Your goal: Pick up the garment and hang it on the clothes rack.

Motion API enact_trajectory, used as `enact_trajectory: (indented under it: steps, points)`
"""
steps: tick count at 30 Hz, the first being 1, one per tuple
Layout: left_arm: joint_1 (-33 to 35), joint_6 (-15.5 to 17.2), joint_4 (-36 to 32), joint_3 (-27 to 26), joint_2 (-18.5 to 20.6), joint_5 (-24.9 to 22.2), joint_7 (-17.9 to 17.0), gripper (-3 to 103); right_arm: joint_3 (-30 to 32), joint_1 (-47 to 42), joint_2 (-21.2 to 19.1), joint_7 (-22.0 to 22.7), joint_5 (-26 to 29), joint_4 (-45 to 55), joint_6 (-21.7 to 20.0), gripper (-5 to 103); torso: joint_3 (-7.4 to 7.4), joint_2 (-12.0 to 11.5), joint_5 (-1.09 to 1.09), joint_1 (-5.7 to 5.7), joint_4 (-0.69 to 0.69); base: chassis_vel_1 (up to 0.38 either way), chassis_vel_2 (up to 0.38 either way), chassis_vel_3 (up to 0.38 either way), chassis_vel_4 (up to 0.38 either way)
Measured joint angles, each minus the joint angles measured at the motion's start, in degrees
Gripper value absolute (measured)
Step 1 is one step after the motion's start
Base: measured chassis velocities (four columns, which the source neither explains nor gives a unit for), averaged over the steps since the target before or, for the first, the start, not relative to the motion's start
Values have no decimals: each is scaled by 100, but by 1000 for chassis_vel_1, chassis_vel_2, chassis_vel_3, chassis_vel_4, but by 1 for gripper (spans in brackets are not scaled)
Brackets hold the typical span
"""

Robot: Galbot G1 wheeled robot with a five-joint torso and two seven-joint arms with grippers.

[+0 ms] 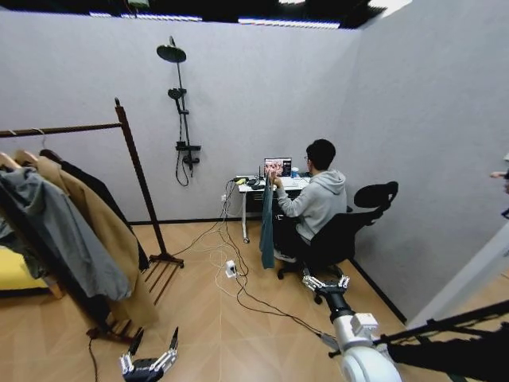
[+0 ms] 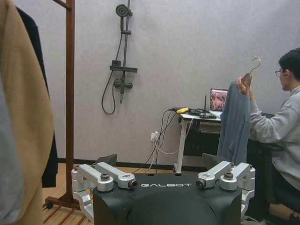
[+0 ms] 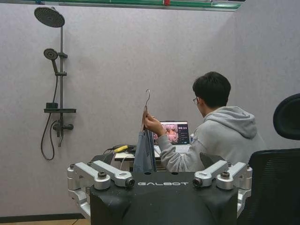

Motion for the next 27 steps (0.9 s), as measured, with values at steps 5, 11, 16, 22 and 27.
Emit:
enact_trajectory:
  steps: [5,11,16,22,27]
  points:
    - [0,0,0,0,0,0,0,100,21,8,-4,-7,18,-23,14,100,-1,1,-4,-1,-1,-371,362,365,-375]
    - [0,0,0,0,0,0,0,100,18,26,-12,-7,19,-56,14,100,-1,1,-4,-1,0,-346,352,352,-356]
    - [0,0,0,0,0,0,-1,100,16,44,-18,-8,18,-79,13,100,0,0,0,0,1,-348,354,352,-351]
    - [0,0,0,0,0,0,0,100,15,59,-31,25,-62,-108,-6,100,1,0,-2,0,0,-350,345,361,-356]
    - [-1,0,0,1,0,0,0,100,20,259,-150,190,-66,-99,-243,100,2,-3,-1,8,-2,-290,262,279,-270]
